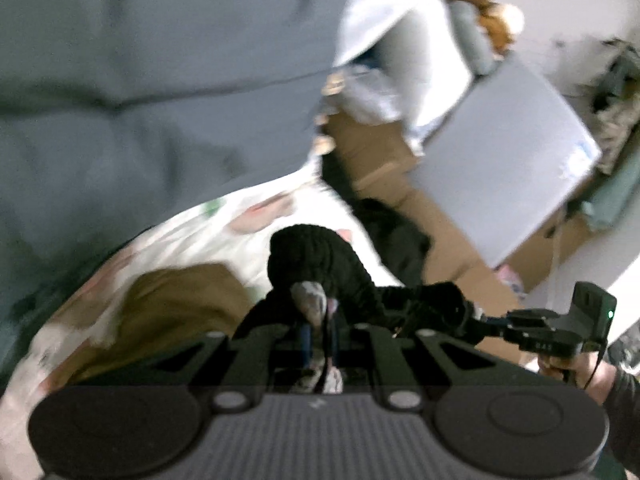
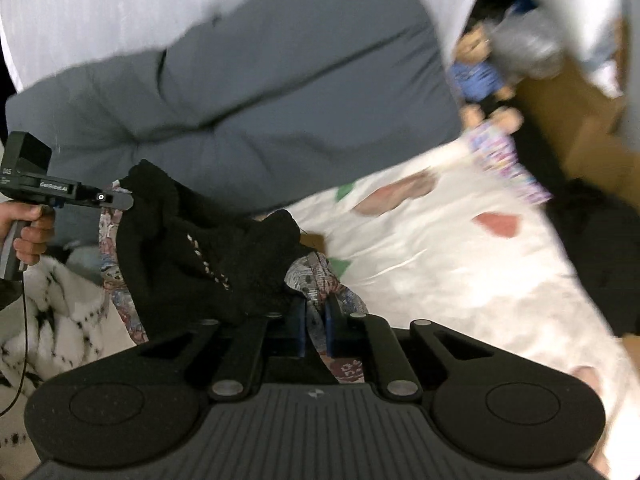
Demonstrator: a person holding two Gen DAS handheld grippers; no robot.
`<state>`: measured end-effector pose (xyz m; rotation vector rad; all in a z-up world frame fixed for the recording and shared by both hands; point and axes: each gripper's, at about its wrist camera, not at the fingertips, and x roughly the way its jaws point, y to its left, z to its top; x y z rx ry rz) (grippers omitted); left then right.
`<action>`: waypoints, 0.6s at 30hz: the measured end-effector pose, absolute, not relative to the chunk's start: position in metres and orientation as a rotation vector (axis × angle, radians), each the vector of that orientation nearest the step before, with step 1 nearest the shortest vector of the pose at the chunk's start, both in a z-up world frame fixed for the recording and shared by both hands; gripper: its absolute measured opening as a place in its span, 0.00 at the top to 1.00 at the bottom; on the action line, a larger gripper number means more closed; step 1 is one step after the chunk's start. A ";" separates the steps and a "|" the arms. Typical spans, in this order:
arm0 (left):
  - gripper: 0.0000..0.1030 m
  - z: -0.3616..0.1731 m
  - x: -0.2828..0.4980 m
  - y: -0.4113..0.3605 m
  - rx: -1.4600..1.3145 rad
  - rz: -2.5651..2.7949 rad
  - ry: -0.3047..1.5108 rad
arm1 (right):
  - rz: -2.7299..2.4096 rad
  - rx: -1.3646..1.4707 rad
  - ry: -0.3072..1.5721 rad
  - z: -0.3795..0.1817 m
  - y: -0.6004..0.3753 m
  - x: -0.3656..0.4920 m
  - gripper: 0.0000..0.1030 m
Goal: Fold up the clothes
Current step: 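Lift the garment off the bed with both tools holding it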
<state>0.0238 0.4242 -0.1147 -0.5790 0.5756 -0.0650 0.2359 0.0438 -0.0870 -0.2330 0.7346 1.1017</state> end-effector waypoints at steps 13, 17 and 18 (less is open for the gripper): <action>0.92 0.070 0.080 0.328 -0.333 -0.253 0.425 | 0.890 -0.086 0.444 0.070 -0.102 0.181 0.92; 0.92 0.113 0.095 0.294 -0.305 -0.292 0.402 | 0.814 -0.042 0.373 0.116 -0.137 0.171 0.92; 0.92 0.121 0.097 0.286 -0.301 -0.301 0.394 | 0.798 -0.034 0.358 0.126 -0.144 0.168 0.92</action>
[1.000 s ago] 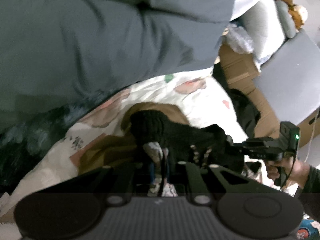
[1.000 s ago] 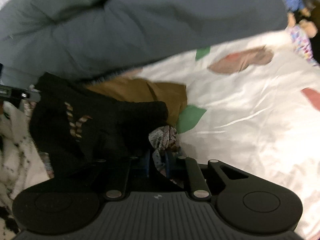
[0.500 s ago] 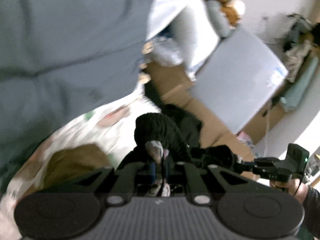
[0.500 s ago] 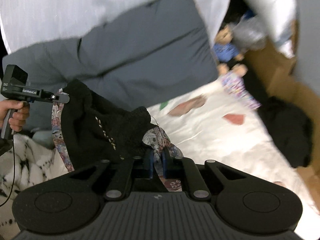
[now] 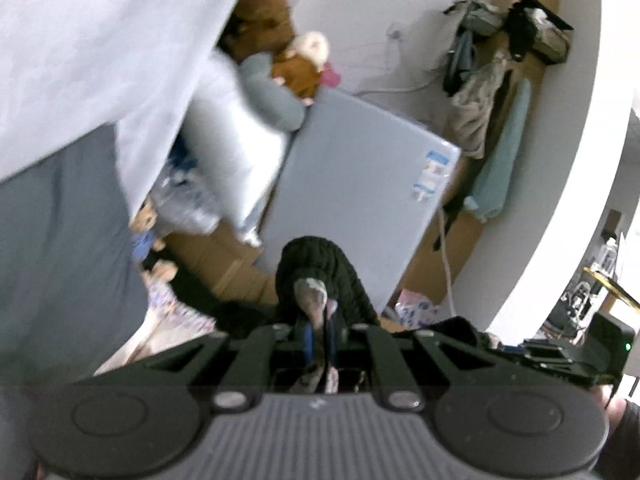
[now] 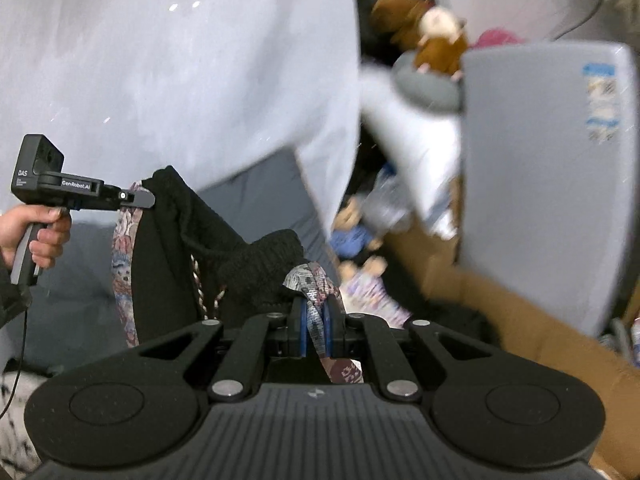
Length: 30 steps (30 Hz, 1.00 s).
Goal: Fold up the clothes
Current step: 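Lift the garment off the bed with both tools holding it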
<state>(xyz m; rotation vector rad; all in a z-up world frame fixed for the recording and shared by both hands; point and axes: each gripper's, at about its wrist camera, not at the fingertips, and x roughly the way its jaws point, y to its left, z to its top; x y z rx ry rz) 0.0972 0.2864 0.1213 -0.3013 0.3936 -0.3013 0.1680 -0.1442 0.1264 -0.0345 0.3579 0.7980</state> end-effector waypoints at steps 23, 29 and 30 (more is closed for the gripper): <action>0.92 0.225 0.060 0.151 -0.220 -0.477 0.257 | 0.630 -0.046 0.130 0.224 -0.248 0.086 0.92; 0.92 0.206 0.022 0.139 -0.212 -0.577 0.292 | 0.599 -0.080 0.138 0.214 -0.272 0.044 0.92; 0.92 0.204 0.018 0.138 -0.211 -0.588 0.294 | 0.594 -0.081 0.140 0.212 -0.275 0.037 0.92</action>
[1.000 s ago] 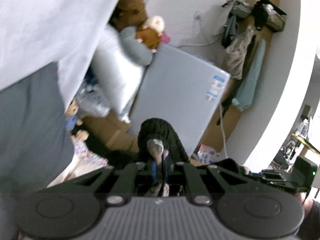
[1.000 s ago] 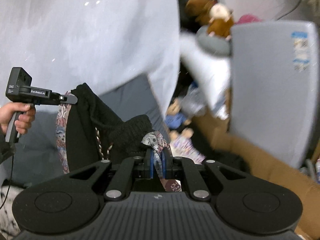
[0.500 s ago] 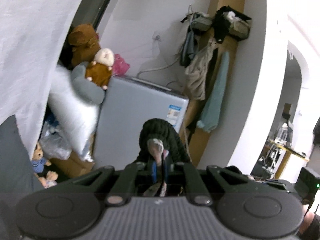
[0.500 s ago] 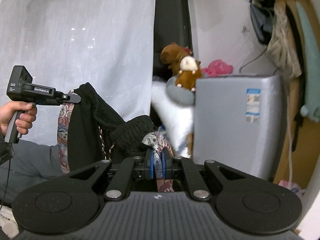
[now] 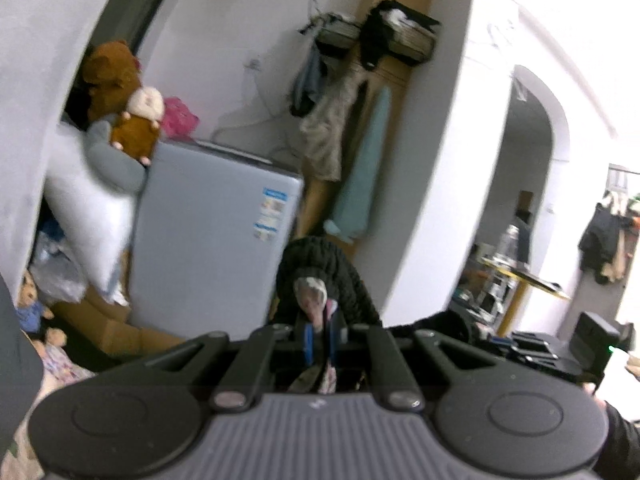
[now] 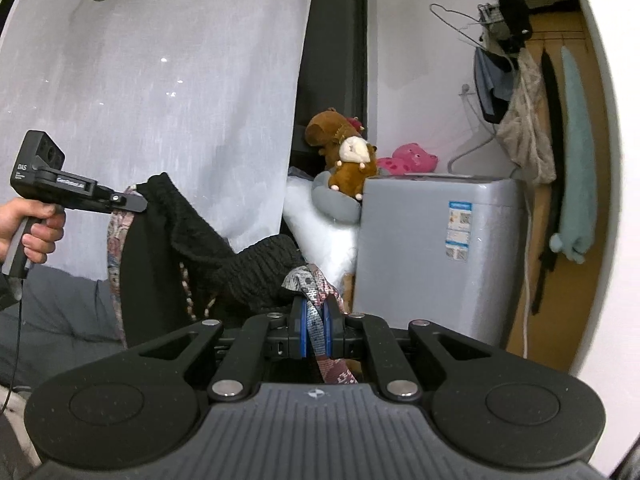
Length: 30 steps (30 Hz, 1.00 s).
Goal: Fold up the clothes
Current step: 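Lift the garment off the bed with both tools holding it, then lower the held black shorts toward the bed with both tools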
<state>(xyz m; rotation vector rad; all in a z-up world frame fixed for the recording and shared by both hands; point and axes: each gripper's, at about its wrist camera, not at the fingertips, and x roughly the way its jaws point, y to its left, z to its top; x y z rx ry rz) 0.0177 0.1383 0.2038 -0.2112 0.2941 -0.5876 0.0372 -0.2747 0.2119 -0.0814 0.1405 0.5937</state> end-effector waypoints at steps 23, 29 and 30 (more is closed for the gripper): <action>0.92 0.085 0.040 0.098 -0.215 -0.731 0.587 | 0.469 0.074 0.258 0.073 -0.337 -0.045 0.92; 0.92 0.039 0.096 0.088 -0.227 -0.697 0.668 | 0.390 0.038 0.313 0.021 -0.333 -0.004 0.92; 0.92 0.030 0.105 0.086 -0.225 -0.688 0.682 | 0.384 0.045 0.322 0.014 -0.334 0.002 0.92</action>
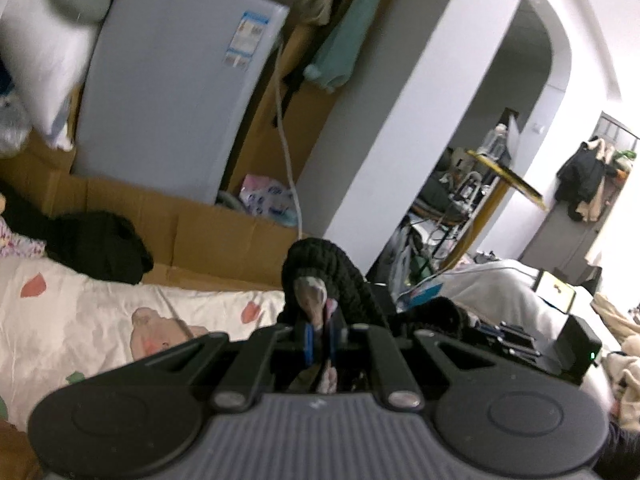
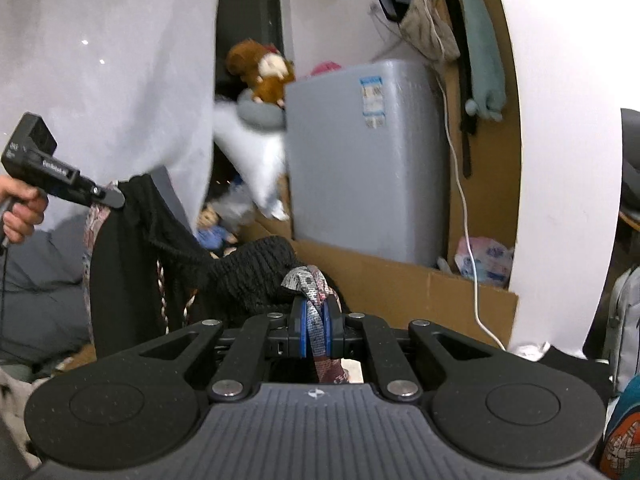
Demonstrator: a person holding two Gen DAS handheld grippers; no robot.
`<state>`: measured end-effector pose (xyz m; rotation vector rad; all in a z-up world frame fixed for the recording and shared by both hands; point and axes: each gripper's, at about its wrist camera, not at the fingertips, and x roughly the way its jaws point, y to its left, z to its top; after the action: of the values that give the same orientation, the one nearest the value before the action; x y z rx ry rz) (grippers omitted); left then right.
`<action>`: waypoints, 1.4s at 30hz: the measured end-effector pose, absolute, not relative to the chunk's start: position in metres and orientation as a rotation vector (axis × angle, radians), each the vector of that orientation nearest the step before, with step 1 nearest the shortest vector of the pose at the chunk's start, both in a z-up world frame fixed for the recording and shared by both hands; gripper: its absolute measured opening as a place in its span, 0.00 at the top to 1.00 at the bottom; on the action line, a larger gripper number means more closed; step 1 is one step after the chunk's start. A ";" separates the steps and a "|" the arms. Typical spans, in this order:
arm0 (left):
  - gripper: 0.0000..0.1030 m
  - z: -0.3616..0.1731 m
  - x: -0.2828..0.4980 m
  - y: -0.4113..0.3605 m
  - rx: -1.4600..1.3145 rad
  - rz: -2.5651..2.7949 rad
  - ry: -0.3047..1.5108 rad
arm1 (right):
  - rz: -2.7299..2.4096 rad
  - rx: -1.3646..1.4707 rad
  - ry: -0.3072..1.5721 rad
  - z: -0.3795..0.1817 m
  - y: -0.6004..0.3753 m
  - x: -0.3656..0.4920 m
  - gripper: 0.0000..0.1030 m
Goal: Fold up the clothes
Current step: 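Lower the held black shorts toward the bed with both tools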
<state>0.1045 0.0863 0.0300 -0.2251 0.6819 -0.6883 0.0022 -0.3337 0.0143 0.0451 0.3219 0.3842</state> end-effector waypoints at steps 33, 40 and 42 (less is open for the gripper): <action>0.92 -0.056 0.191 0.075 -0.199 -0.457 0.788 | 0.346 0.136 0.476 -0.053 -0.322 0.096 0.92; 0.92 -0.074 0.202 0.063 -0.171 -0.454 0.792 | 0.327 0.167 0.497 -0.072 -0.320 0.109 0.91; 0.92 -0.082 0.205 0.058 -0.165 -0.451 0.792 | 0.324 0.185 0.500 -0.079 -0.320 0.115 0.91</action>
<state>0.2045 0.0583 -0.0815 -0.1651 0.7917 -0.4506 0.1152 -0.3200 -0.0786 0.1855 0.5005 0.3238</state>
